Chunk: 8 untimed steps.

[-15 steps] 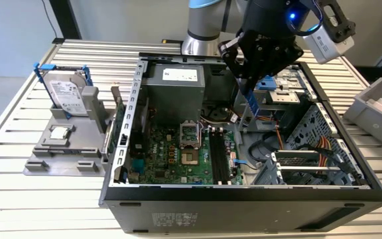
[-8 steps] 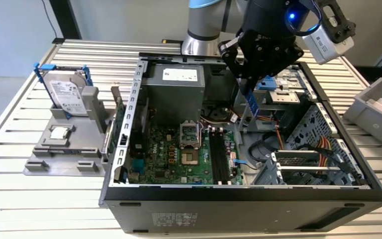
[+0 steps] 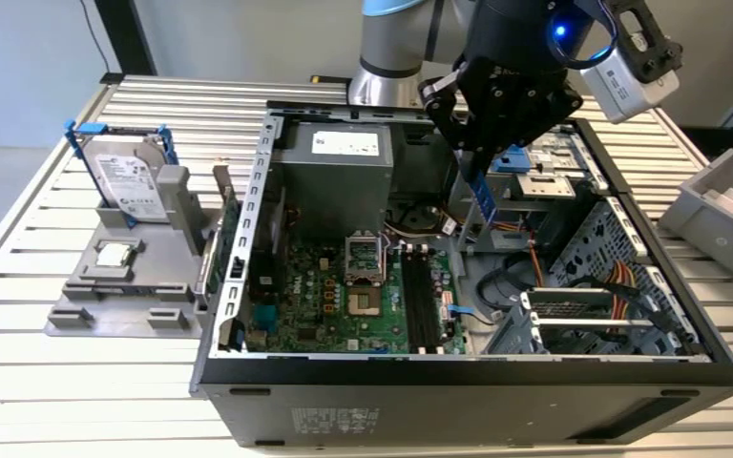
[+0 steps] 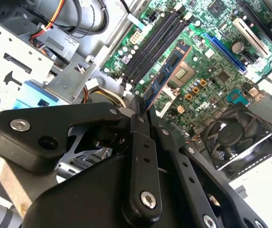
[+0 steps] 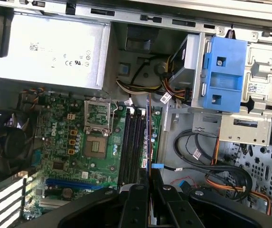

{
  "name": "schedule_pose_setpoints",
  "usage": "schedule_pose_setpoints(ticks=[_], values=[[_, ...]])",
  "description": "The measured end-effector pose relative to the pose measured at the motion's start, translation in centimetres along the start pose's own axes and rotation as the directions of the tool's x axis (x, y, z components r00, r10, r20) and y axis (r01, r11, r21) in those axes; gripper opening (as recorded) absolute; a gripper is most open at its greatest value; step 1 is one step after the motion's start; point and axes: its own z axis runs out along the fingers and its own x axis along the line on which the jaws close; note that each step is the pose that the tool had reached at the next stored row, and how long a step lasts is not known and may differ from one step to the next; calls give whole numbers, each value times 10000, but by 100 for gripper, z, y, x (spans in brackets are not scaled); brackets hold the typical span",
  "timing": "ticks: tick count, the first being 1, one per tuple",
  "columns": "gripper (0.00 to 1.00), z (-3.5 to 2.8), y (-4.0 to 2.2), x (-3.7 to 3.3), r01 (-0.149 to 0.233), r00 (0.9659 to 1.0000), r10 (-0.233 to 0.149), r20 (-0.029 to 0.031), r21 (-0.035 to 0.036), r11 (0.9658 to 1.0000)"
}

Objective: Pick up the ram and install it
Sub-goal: 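Insert the ram into the slot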

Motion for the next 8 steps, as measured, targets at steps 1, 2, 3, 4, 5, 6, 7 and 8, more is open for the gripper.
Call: schedule_pose_setpoints(ticks=[1,2,3,4,5,6,7,8], values=[[0,1,0,0,-12,10000,12,0,1,10000],[0,4,0,0,-36,10000,36,2,1,10000],[0,9,0,0,-66,10000,66,3,0,10000],[0,13,-1,0,-94,10000,94,5,2,10000],[0,18,-1,0,-129,9999,129,6,2,9999],[0,24,-1,1,-169,9999,169,8,3,9999],[0,32,-2,1,-209,9998,209,11,2,9998],[0,39,-2,1,-245,9997,245,12,4,9997]])
